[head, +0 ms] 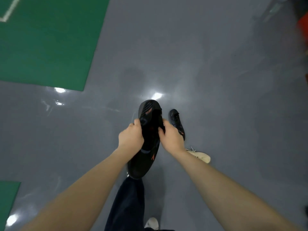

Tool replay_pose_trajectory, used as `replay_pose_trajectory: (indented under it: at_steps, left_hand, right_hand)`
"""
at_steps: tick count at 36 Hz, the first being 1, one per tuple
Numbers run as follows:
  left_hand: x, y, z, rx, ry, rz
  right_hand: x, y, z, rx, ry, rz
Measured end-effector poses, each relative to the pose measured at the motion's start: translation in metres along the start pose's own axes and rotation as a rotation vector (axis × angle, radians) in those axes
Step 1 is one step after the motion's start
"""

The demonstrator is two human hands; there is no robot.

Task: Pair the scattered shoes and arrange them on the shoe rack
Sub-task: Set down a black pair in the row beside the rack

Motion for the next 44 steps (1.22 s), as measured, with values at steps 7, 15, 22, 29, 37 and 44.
replay_pose_trajectory:
  at_steps: [7, 15, 22, 29, 37, 44]
  left_hand:
    - [0.014, -0.003, 0.084, -0.003, 0.030, 0.125]
    - [0.026, 0.034, 0.152, -0.035, 0.097, 0.183]
    - [0.028, 0.081, 0.205, -0.081, 0.056, 0.185]
    - [0.020, 0.160, 0.260, -0.081, -0.082, 0.099]
    - [0.027, 0.274, 0.323, -0.138, -0.121, 0.022]
    - [0.037, 0.325, 0.365, -0.141, -0.089, 0.020]
  right_hand:
    - [0.014, 0.017, 0.080, 0.053, 0.062, 0.038]
    - [0.069, 0.041, 0.129, 0.029, 0.070, 0.081]
    - [0.130, 0.080, 0.165, -0.073, 0.113, 0.269]
    - [0.235, 0.134, 0.192, -0.064, 0.359, 0.194]
    - [0.364, 0.201, 0.226, -0.126, 0.515, -0.136]
    - [0.411, 0.242, 0.259, -0.206, 0.507, -0.390]
Point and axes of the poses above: each hand's wrist, its own z-axis towards the middle knuckle, its own y-axis out of the palm, x = y × z, the point moved 2 cm from there along z, towards the middle knuckle, and after that the axes turned 9 degrees about -y, right-handed, at the moved point
